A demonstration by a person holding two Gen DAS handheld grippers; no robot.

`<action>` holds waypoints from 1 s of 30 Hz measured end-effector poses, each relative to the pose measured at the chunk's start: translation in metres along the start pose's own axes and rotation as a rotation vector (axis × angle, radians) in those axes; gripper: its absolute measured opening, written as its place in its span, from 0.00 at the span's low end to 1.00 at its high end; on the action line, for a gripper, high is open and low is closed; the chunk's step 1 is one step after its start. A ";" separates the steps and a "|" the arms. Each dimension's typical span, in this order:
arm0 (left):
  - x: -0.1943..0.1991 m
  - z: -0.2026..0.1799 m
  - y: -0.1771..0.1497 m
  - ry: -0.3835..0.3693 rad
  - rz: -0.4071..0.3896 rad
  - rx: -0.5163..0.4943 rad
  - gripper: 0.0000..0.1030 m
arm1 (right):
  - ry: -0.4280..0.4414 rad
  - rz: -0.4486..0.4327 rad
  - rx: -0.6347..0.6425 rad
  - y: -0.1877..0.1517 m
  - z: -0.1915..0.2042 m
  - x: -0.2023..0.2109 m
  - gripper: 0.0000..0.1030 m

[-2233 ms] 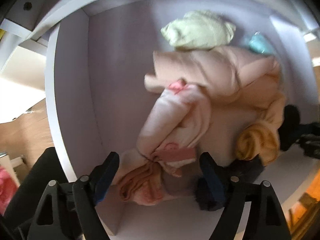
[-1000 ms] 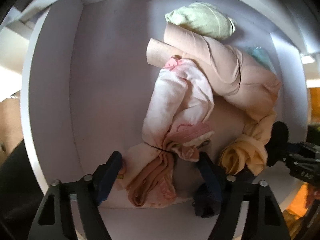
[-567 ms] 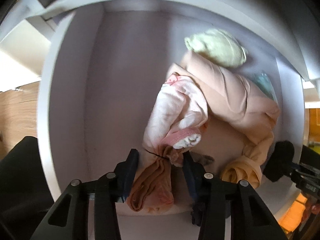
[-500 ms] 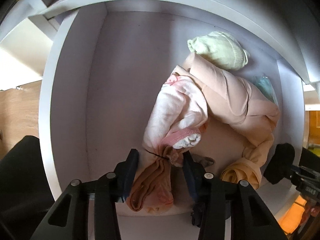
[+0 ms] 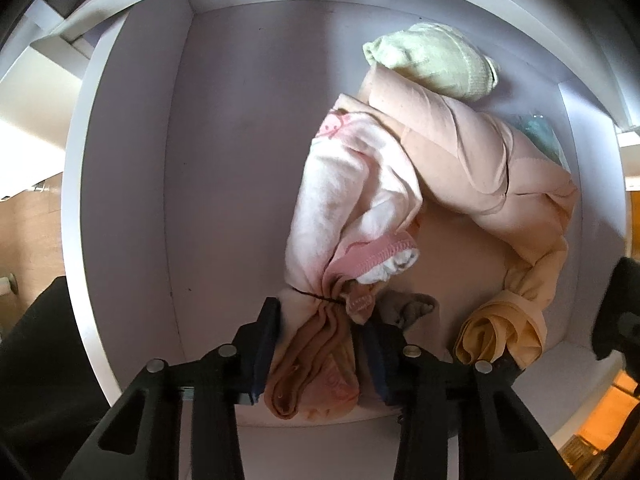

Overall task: Organize soft objects
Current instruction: 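Lift the black knit item with the right gripper and release it into the gold box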

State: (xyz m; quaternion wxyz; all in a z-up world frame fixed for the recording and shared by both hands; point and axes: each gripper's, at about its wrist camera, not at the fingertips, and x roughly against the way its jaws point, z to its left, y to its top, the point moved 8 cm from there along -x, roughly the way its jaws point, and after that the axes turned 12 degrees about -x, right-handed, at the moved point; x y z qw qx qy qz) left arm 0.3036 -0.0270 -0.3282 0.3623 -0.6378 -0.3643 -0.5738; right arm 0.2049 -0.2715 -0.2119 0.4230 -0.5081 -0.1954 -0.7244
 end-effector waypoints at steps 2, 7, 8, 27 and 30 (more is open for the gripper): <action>-0.003 -0.005 -0.003 0.002 0.000 -0.001 0.38 | 0.012 -0.003 -0.010 -0.003 0.001 0.006 0.37; -0.001 -0.009 -0.005 0.013 0.004 -0.012 0.36 | 0.043 -0.006 -0.019 -0.010 0.006 0.025 0.37; 0.000 -0.009 -0.006 0.016 0.004 -0.015 0.36 | 0.056 -0.012 -0.014 -0.012 0.010 0.033 0.37; -0.004 -0.011 -0.006 0.023 0.004 -0.015 0.36 | 0.120 -0.302 0.193 0.027 0.115 0.223 0.37; -0.003 -0.010 -0.006 0.021 0.004 -0.015 0.36 | 0.114 -0.328 0.217 0.042 0.137 0.239 0.37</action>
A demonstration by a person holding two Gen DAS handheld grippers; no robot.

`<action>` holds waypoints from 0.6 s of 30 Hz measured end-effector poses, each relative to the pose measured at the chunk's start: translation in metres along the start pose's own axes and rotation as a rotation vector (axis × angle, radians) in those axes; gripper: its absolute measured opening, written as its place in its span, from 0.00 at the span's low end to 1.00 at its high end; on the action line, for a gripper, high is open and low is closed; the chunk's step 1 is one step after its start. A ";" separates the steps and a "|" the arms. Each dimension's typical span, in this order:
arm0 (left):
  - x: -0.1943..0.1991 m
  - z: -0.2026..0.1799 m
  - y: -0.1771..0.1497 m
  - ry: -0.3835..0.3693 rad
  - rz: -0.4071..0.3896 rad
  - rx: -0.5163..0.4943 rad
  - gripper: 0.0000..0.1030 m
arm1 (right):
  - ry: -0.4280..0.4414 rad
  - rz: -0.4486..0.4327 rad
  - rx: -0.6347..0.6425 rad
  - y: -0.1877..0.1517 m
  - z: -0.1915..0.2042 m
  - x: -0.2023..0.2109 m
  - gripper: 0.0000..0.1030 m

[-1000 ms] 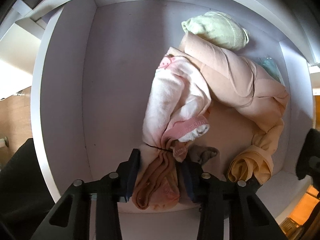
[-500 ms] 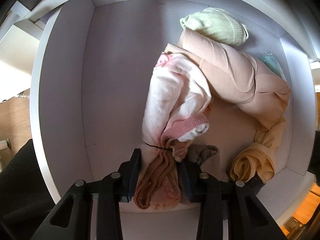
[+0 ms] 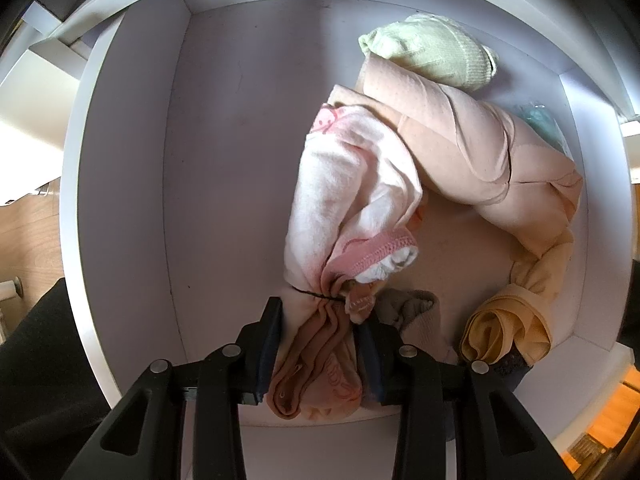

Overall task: Organize soft objects
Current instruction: 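Lift the black knit item with the right gripper and release it into the gold box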

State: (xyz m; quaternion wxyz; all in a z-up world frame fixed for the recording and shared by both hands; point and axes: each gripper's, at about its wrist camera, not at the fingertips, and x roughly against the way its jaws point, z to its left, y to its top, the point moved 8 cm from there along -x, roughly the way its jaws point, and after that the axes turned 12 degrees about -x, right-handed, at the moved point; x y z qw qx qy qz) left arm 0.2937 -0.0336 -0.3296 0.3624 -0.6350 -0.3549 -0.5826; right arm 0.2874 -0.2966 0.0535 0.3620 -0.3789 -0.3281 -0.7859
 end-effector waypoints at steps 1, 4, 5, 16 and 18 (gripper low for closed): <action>0.000 0.000 0.000 0.000 0.000 0.000 0.36 | -0.004 -0.011 0.013 0.010 0.009 0.001 0.37; 0.001 -0.001 0.001 -0.002 0.000 0.003 0.36 | -0.034 -0.021 0.053 0.037 0.032 -0.004 0.37; 0.000 -0.001 0.001 -0.004 -0.001 0.005 0.36 | -0.043 -0.023 0.064 0.044 0.035 -0.006 0.37; 0.001 0.000 -0.002 -0.039 -0.010 0.030 0.36 | -0.214 -0.050 0.217 0.139 0.116 -0.074 0.37; 0.001 0.001 -0.002 -0.047 -0.011 0.034 0.36 | -0.225 -0.051 0.226 0.149 0.124 -0.087 0.37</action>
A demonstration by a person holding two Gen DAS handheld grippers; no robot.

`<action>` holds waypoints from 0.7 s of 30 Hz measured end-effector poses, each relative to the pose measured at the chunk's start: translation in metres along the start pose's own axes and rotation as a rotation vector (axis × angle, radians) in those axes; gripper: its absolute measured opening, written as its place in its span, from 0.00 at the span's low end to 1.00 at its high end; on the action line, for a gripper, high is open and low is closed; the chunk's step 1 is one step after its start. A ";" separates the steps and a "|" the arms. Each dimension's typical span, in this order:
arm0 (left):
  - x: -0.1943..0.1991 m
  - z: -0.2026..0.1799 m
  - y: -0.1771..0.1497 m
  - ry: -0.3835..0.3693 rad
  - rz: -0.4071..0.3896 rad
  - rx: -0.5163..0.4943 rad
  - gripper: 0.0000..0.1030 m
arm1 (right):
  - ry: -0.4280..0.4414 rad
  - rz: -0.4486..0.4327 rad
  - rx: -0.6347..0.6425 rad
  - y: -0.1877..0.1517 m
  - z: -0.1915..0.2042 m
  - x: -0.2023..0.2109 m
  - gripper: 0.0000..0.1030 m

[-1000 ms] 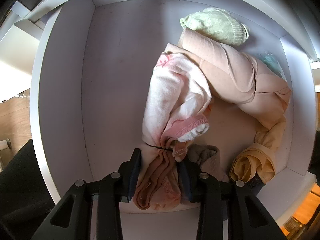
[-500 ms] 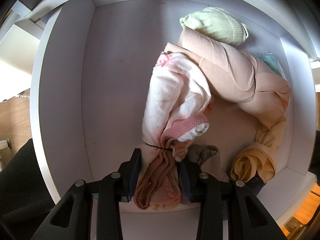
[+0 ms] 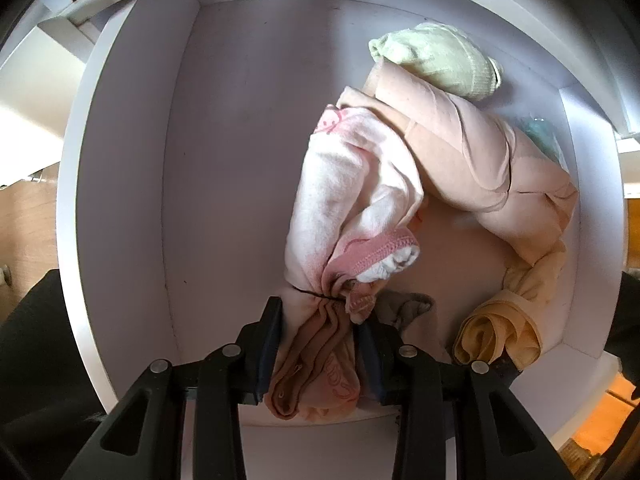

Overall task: Organize soft objects
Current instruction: 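Lift the black knit item with the right gripper and release it into the gold box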

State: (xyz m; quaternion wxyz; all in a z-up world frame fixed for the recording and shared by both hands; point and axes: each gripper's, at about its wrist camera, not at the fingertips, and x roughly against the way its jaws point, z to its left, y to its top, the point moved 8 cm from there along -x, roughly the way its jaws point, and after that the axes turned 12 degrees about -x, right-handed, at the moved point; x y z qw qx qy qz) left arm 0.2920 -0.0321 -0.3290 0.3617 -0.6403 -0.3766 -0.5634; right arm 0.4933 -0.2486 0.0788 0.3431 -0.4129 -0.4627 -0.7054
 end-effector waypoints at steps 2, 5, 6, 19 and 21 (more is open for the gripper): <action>0.000 -0.001 -0.001 -0.004 -0.001 0.003 0.36 | -0.015 0.004 0.008 0.009 0.005 -0.011 0.37; 0.000 -0.001 -0.002 -0.009 -0.003 0.009 0.36 | -0.051 0.018 0.021 0.023 0.014 -0.030 0.37; 0.000 -0.001 -0.003 -0.013 -0.003 0.012 0.36 | -0.064 0.020 0.028 0.027 0.016 -0.036 0.37; 0.001 0.000 -0.002 -0.027 0.003 0.034 0.36 | -0.167 0.011 0.085 0.052 0.026 -0.080 0.39; 0.001 -0.001 -0.002 -0.026 0.004 0.033 0.36 | -0.182 -0.002 0.107 0.054 0.029 -0.083 0.40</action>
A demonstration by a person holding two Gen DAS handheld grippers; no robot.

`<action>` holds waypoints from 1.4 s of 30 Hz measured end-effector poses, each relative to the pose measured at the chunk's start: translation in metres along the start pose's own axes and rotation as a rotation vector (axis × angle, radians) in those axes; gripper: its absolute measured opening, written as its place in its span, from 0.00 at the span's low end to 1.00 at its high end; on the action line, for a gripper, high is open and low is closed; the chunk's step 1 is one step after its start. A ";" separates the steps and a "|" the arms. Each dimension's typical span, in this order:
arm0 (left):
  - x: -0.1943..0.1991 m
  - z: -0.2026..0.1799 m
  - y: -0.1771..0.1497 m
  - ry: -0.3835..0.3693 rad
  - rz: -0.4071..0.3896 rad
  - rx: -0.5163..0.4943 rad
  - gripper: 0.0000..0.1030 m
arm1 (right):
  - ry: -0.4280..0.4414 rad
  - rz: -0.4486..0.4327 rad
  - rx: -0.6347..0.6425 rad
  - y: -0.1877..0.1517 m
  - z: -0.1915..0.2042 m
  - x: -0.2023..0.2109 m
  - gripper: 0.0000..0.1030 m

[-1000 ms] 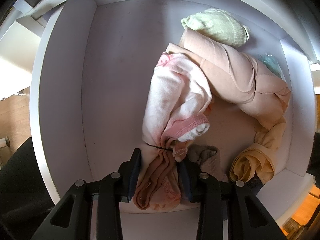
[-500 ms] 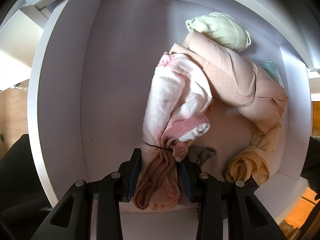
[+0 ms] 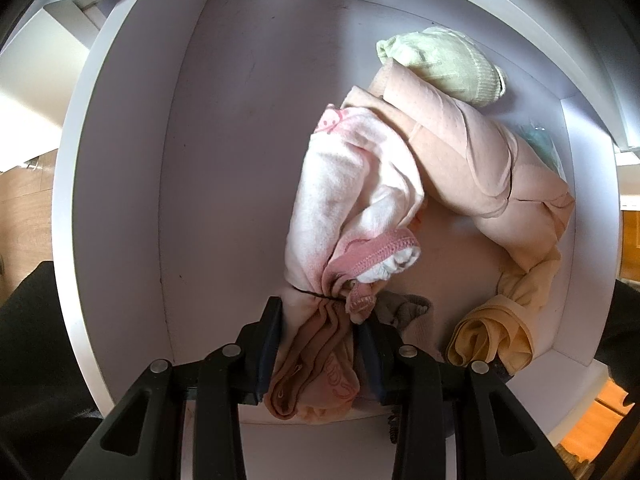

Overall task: Organize soft objects
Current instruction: 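Lift the black knit item with the right gripper and release it into the gold box, then lower the right tool and close it on the cream cloth in the shelf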

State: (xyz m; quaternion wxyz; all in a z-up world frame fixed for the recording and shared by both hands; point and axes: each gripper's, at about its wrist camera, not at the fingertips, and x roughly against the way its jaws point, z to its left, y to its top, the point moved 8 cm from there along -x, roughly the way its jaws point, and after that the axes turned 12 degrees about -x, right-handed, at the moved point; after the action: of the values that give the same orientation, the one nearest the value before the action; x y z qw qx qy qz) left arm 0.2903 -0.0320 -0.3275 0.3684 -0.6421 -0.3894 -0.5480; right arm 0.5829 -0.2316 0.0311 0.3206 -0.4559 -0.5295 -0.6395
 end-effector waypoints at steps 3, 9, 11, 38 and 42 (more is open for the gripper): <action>0.000 0.001 0.000 0.002 0.001 -0.001 0.36 | -0.037 -0.034 0.025 0.004 0.001 0.005 0.42; 0.000 0.000 0.000 0.008 0.001 -0.004 0.36 | -0.022 -0.129 -0.030 0.011 -0.014 0.033 0.45; 0.000 -0.001 0.000 0.010 0.001 -0.006 0.36 | 0.005 -0.151 -0.049 0.009 -0.019 0.042 0.45; -0.002 -0.004 -0.003 0.023 -0.010 -0.017 0.37 | 0.297 -0.165 0.046 -0.268 -0.053 0.087 0.45; -0.003 -0.006 -0.004 0.030 -0.008 -0.026 0.37 | 0.302 0.005 0.115 -0.331 -0.037 0.035 0.45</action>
State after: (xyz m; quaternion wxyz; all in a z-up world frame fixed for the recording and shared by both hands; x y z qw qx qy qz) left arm 0.2836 -0.0362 -0.3294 0.3637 -0.6368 -0.3793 -0.5642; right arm 0.2650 -0.1878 -0.0648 0.4238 -0.3370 -0.5099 -0.6685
